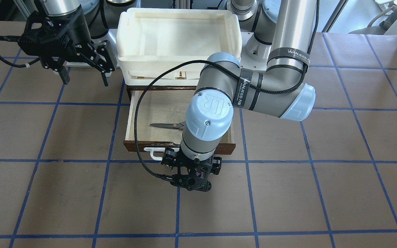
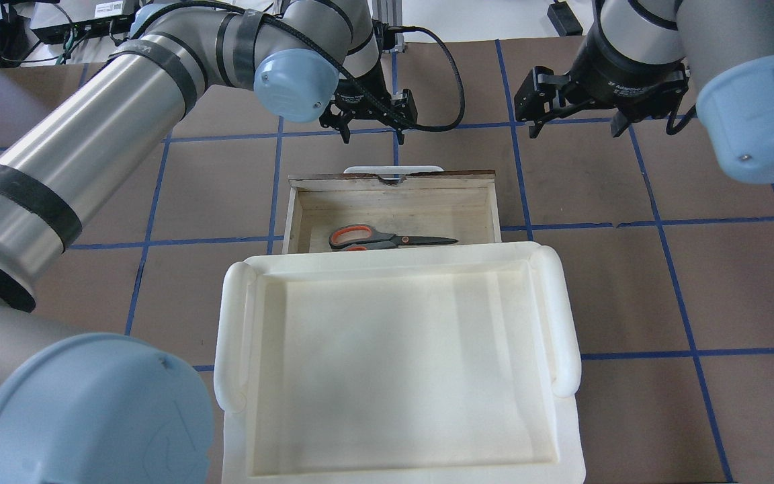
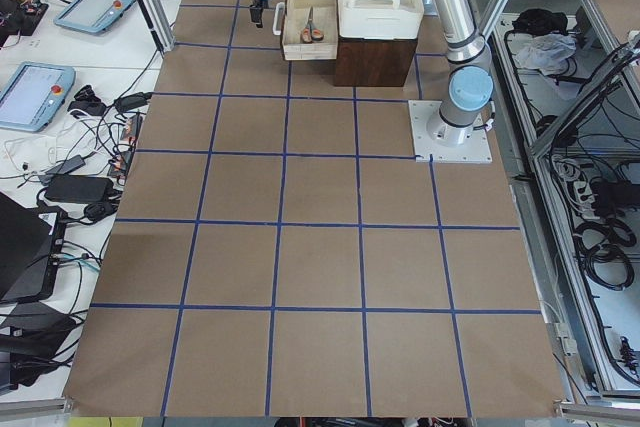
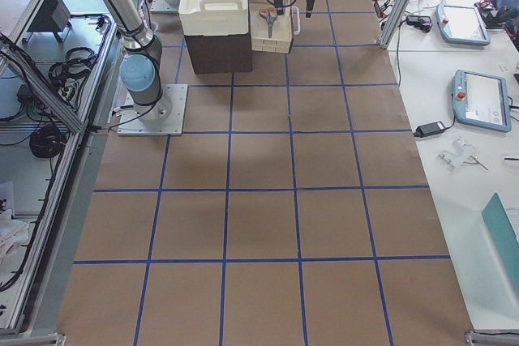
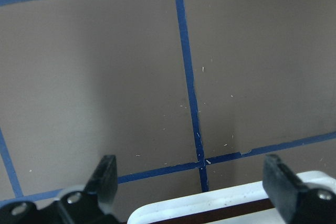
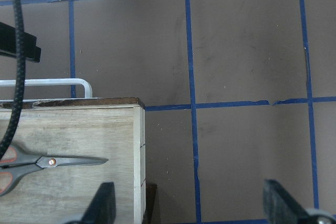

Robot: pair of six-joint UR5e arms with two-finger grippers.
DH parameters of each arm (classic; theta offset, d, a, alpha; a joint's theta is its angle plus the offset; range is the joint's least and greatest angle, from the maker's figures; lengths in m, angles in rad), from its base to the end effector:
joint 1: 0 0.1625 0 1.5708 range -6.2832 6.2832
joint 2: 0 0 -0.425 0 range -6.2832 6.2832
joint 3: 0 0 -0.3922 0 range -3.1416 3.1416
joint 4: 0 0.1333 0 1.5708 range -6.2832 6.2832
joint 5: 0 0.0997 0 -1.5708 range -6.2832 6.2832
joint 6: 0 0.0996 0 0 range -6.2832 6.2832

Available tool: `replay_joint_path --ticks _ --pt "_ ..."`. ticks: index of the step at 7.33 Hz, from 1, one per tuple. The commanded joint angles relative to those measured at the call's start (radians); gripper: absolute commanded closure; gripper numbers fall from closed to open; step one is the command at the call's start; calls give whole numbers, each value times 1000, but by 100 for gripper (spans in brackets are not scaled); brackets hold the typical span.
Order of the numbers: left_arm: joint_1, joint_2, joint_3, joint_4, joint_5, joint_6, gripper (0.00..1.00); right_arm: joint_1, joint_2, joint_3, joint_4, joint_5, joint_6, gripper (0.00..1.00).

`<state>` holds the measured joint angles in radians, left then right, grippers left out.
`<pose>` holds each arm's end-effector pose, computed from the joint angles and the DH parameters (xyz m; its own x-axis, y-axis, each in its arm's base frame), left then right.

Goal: Put scissors in drawer and close it
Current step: 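Move the left gripper over the white drawer handle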

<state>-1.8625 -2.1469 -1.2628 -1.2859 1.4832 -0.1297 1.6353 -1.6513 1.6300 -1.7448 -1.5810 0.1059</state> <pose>-0.3405 -0.6402 0.3175 -0.9828 0.1616 0.0889 0.1618 0.9868 -0.0053 0.1626 -0.4656 0.5161 -0.9991 0.0414 -0.0106 0.0426 0.9801 -0.1940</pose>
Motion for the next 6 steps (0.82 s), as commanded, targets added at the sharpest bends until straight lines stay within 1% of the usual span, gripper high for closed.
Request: replay_joint_path --ticks 1,6 --pt "-27 -4 0 -9 6 -2 0 -2 -1 2 1 -2 -3 0" --pt "-38 1 -12 -59 -4 -7 0 -3 -1 13 -1 -1 -9 0"
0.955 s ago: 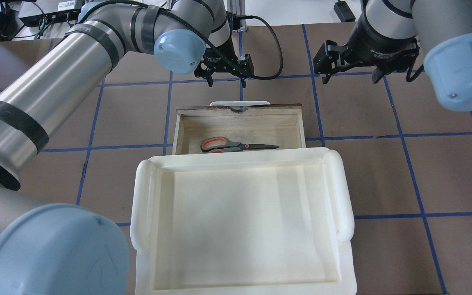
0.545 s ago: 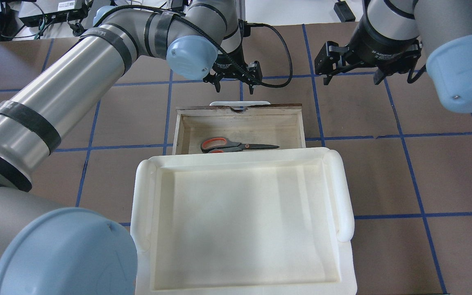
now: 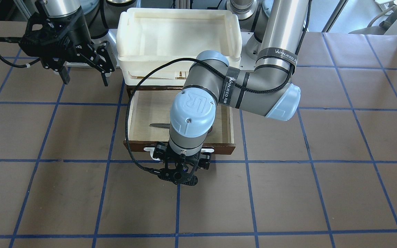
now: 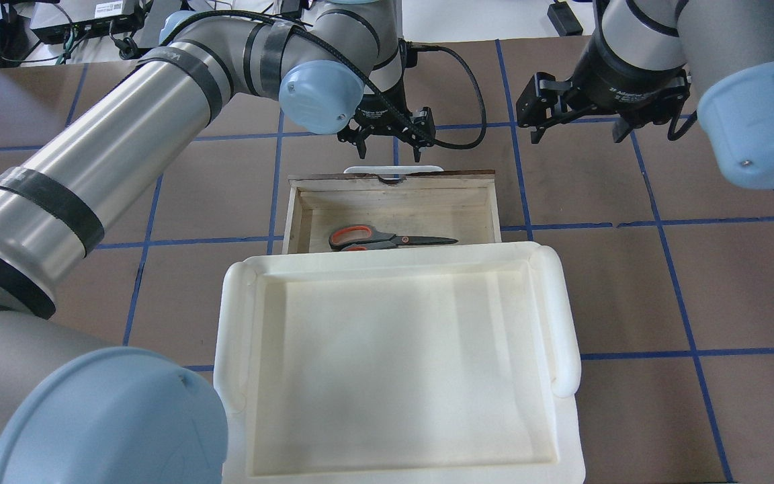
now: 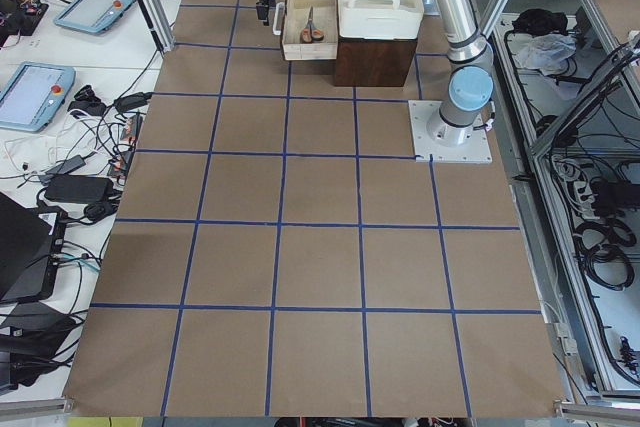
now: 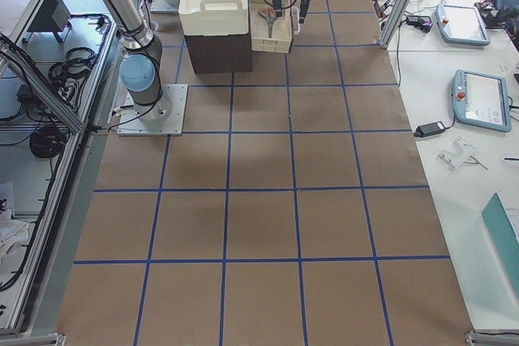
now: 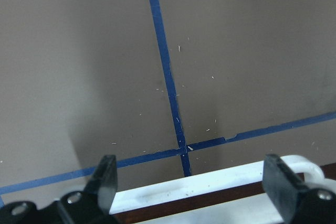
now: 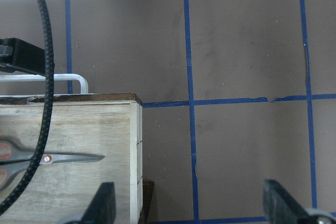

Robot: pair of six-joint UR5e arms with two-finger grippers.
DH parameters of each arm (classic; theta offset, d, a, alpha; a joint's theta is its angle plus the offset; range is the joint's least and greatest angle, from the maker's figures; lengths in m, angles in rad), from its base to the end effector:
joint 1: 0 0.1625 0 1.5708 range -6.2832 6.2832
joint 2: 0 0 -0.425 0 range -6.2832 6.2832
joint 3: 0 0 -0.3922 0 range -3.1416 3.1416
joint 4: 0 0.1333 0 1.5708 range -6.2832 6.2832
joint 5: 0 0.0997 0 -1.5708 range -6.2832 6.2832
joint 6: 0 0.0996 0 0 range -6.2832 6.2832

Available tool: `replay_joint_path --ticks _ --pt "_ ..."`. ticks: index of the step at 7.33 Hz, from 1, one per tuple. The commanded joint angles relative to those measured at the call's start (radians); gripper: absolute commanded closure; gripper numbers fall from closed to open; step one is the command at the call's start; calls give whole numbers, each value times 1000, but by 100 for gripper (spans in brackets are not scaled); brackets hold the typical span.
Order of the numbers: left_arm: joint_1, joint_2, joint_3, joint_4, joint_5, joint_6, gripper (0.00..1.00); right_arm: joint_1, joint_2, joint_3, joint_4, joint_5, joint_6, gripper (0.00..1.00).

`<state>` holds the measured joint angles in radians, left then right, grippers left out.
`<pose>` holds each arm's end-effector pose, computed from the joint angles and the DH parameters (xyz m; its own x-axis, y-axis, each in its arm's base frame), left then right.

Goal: Put scissors in drawer and close it
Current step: 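Move the left gripper over the white drawer handle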

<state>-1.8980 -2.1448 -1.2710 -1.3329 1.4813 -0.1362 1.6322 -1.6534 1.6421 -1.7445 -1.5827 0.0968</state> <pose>-0.3610 -0.6213 0.3104 -0.9791 0.1856 0.0836 0.1900 0.9806 0.0481 0.1609 -0.4644 0.5109 -0.9993 0.0359 -0.0061 0.0364 0.9822 -0.1842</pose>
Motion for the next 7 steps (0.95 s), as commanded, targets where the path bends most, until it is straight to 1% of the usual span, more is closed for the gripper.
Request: replay_joint_path --ticks 1,4,7 --pt "-3 12 -4 -41 -1 0 0 0 1 1 -1 1 -2 0" --pt "-4 39 -7 -113 -16 0 0 0 1 1 0 1 -3 0" --pt "-4 45 -7 -143 -52 0 0 0 0 2 -3 3 4 0"
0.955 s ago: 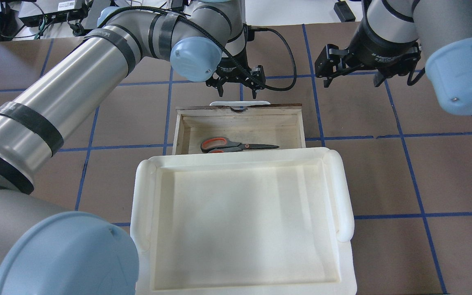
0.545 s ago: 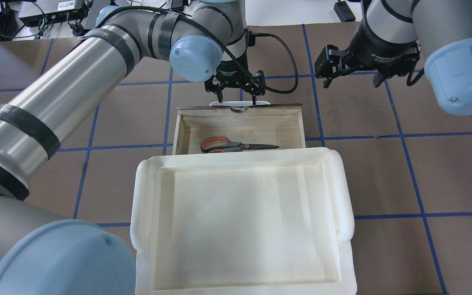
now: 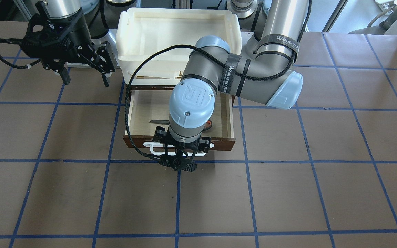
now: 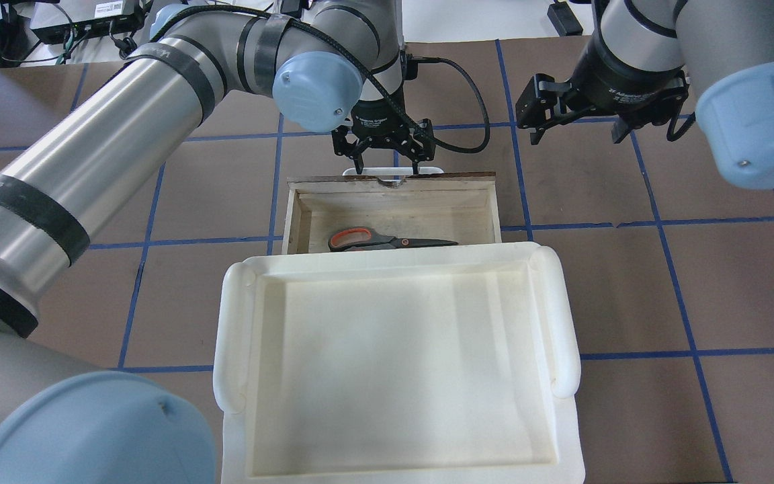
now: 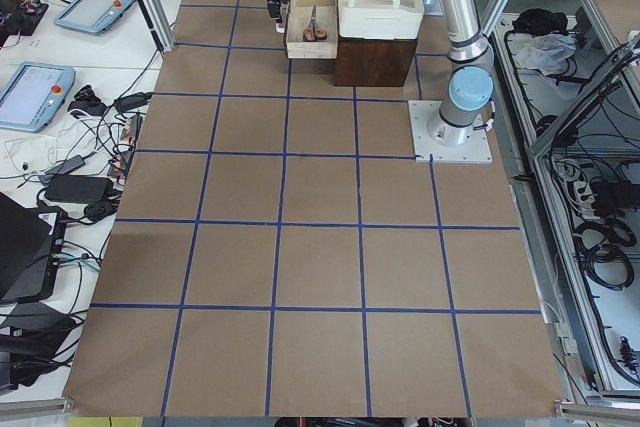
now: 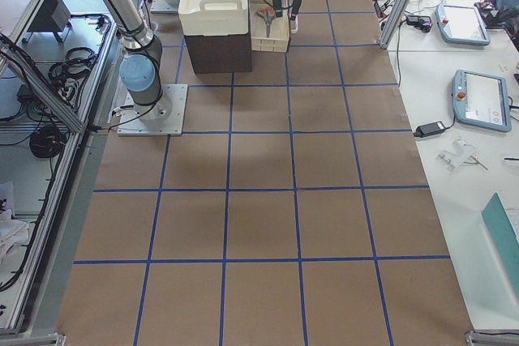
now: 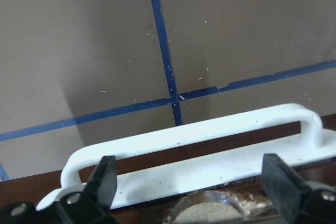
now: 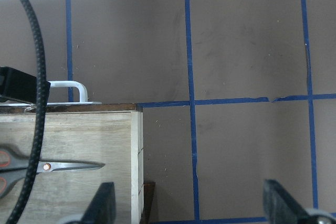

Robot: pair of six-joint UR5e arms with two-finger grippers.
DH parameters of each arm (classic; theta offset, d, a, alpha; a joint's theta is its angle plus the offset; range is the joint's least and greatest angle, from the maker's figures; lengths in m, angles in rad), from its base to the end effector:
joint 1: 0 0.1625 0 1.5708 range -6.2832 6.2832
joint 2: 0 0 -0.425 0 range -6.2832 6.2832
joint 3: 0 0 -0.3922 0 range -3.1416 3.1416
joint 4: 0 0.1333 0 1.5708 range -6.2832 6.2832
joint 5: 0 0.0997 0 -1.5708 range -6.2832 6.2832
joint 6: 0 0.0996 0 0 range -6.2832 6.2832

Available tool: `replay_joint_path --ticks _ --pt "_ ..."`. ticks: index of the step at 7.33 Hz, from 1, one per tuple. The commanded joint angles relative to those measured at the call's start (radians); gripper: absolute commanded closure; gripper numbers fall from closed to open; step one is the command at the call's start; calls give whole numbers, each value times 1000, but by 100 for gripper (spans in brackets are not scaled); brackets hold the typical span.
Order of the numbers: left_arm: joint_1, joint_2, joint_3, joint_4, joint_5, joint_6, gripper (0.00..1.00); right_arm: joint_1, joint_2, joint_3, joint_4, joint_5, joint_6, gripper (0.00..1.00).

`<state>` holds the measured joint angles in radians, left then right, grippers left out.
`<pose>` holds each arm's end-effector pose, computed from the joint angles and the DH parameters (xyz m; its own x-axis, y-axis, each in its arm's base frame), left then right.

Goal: Put scissors in drawer and close it
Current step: 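Lower the left gripper onto the white drawer handle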

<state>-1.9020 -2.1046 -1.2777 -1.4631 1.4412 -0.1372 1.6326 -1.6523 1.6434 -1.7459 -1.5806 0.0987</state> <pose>-0.3603 -0.5982 0.3238 -0.9785 0.1752 0.1087 0.1903 0.9704 0.1489 0.1613 -0.4647 0.5099 -0.9993 0.0370 -0.0084 0.0379 0.9824 -0.1830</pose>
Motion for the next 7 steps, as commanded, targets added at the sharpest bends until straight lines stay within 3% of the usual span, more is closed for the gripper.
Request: replay_joint_path --ticks 1,7 --pt "7 5 0 -44 -19 1 0 0 0 1 0 1 3 0" --pt "20 17 -2 -144 -33 1 0 0 0 1 -1 1 3 0"
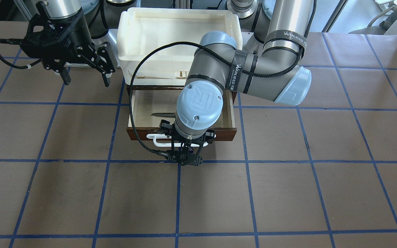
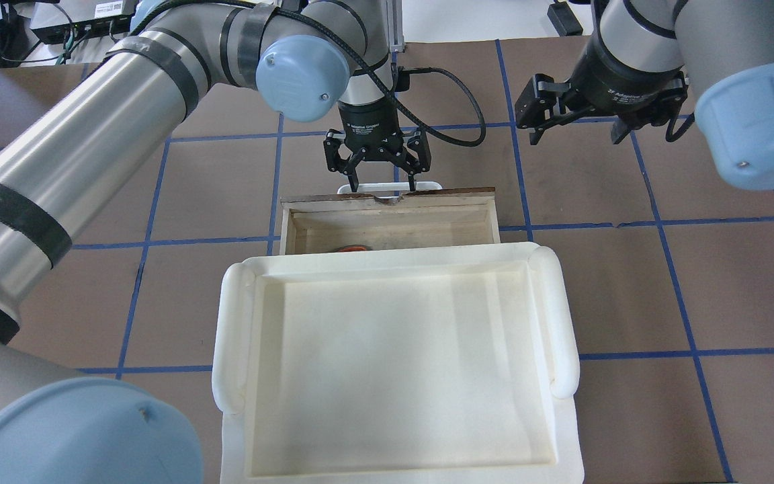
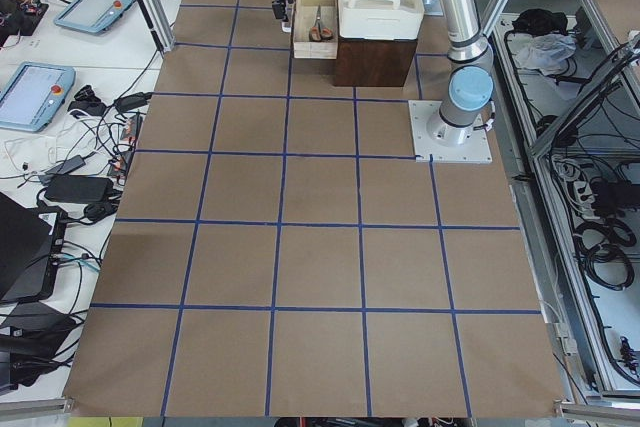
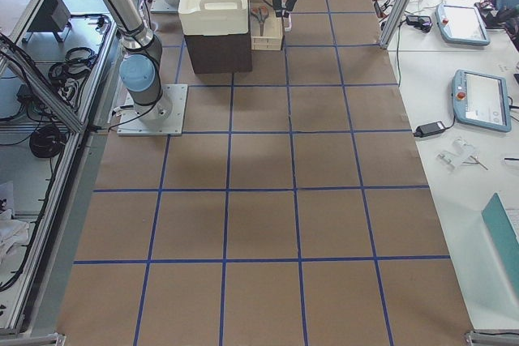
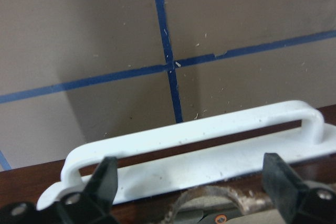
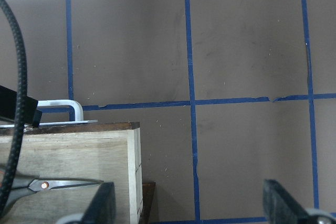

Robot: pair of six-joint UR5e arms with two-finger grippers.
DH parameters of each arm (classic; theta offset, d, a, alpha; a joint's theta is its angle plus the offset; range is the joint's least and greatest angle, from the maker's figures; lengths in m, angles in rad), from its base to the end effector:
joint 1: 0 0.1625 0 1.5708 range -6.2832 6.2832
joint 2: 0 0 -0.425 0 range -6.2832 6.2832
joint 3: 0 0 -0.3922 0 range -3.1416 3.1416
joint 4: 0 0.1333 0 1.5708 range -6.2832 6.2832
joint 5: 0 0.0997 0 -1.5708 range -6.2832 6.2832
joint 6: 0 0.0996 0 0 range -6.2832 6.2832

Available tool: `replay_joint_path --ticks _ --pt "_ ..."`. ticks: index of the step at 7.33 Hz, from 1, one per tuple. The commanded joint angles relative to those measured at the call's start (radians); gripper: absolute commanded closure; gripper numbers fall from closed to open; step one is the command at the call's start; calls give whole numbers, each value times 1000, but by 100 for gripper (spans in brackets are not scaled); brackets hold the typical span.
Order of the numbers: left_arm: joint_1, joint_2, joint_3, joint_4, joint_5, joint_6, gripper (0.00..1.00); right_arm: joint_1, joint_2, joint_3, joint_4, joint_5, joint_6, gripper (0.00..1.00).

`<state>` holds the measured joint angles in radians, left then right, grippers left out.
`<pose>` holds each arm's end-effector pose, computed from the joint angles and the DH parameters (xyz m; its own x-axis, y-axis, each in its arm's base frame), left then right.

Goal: Put scissors in drawer and close it
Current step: 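Lower the left gripper onto the white drawer handle, then push the drawer closed toward the robot with the left gripper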

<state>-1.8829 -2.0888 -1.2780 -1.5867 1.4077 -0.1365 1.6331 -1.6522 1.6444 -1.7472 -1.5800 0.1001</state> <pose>-0.3468 -0.5880 0.3249 -0.9827 0.1379 0.1237 0.1660 0.9518 0.2580 0.1616 -0.4647 0.5095 -0.9992 0.0378 -0.0093 0.0388 0.9823 -0.1831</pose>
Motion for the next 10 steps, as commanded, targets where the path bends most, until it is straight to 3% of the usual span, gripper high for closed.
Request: replay_joint_path --ticks 1,10 --pt "1 1 -3 -35 1 -1 0 -1 0 0 1 0 0 0" --pt "4 18 -38 -95 -30 -2 0 -1 0 0 3 -2 -8 0"
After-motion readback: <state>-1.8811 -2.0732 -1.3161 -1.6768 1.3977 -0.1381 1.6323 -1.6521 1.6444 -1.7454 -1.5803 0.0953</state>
